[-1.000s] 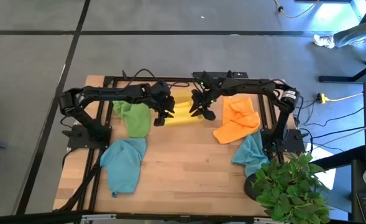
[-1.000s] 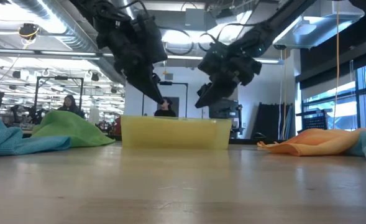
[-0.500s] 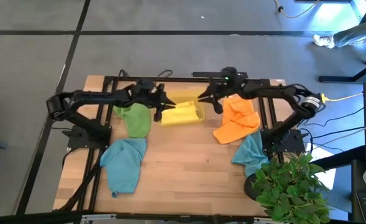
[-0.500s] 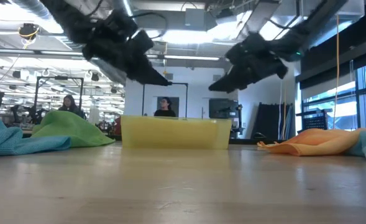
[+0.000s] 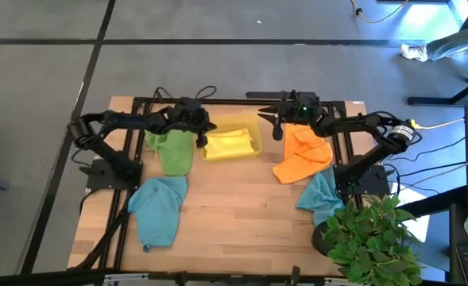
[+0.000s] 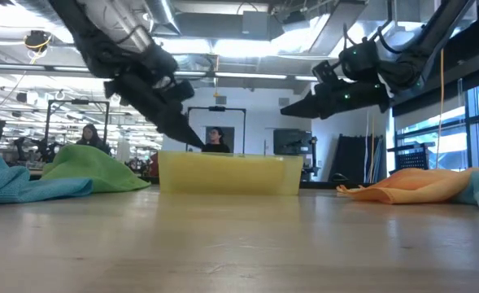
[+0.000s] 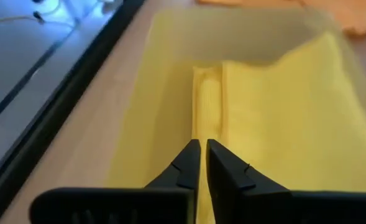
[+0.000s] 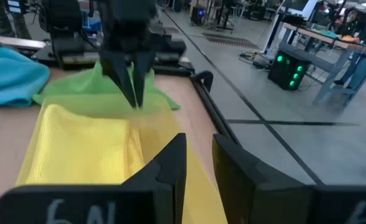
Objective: Fold microfiber towels
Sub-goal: Adjust the yellow bin
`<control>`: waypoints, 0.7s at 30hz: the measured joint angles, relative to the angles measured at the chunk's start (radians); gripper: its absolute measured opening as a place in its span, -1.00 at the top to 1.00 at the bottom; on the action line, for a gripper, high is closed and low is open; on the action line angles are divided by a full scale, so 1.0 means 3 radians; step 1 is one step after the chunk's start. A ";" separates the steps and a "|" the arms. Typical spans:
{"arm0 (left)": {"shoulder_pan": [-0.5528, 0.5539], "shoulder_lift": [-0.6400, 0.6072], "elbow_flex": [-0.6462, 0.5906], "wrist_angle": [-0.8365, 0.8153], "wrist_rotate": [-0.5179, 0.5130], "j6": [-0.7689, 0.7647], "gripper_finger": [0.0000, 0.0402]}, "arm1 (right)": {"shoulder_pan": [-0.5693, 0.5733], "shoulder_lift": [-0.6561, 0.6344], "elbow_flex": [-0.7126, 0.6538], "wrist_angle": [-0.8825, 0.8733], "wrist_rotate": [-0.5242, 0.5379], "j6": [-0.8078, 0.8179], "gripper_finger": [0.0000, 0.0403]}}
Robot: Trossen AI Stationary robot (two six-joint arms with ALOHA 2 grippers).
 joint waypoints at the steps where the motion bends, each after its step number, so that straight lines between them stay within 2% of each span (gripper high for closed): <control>1: 0.0000 0.0086 0.0074 -0.0077 0.0000 0.0036 0.96 | 0.0000 0.0000 0.0013 0.0002 0.0000 0.0000 0.60; 11: 0.0145 0.0933 0.0935 -0.0607 -0.0298 0.0116 0.99 | 0.0000 0.0000 0.0031 -0.0004 0.0000 0.0001 0.60; 21: 0.0319 0.1507 0.1681 -0.0641 -0.0394 -0.0040 0.96 | 0.0000 0.0000 0.0032 -0.0097 0.0000 -0.0009 0.60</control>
